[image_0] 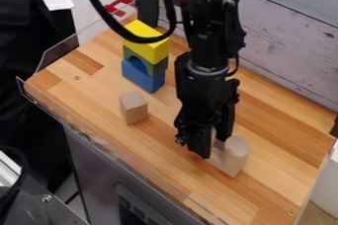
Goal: Remove the cylinder in top of object and put on top of the cube
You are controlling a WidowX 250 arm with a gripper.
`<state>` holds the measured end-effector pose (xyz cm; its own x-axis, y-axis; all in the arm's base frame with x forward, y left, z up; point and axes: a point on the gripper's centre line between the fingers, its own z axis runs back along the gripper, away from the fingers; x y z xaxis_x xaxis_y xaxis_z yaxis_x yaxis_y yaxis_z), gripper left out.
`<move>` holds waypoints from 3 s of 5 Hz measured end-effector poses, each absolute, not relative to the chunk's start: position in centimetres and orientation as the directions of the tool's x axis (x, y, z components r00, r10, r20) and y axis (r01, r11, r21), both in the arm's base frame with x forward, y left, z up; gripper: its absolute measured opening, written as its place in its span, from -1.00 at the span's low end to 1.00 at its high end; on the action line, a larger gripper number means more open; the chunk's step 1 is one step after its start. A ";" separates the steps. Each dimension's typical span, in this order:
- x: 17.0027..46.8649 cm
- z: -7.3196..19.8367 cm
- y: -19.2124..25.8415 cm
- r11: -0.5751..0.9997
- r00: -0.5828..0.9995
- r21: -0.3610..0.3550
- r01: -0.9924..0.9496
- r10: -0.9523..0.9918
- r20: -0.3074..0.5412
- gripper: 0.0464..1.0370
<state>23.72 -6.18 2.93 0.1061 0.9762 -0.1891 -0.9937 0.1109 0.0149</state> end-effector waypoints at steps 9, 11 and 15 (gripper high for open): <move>23.7 7.1 3.2 0.151 0.151 -0.014 -0.988 0.975 -0.162 -0.02; 22.7 7.3 4.2 0.131 0.129 0.006 -0.991 0.978 -0.165 -0.02; 23.0 4.9 3.7 0.140 0.138 -0.008 -0.990 0.960 -0.245 -0.02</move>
<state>22.97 3.71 4.91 0.1375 0.9598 -0.2447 -0.9901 0.1399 -0.0077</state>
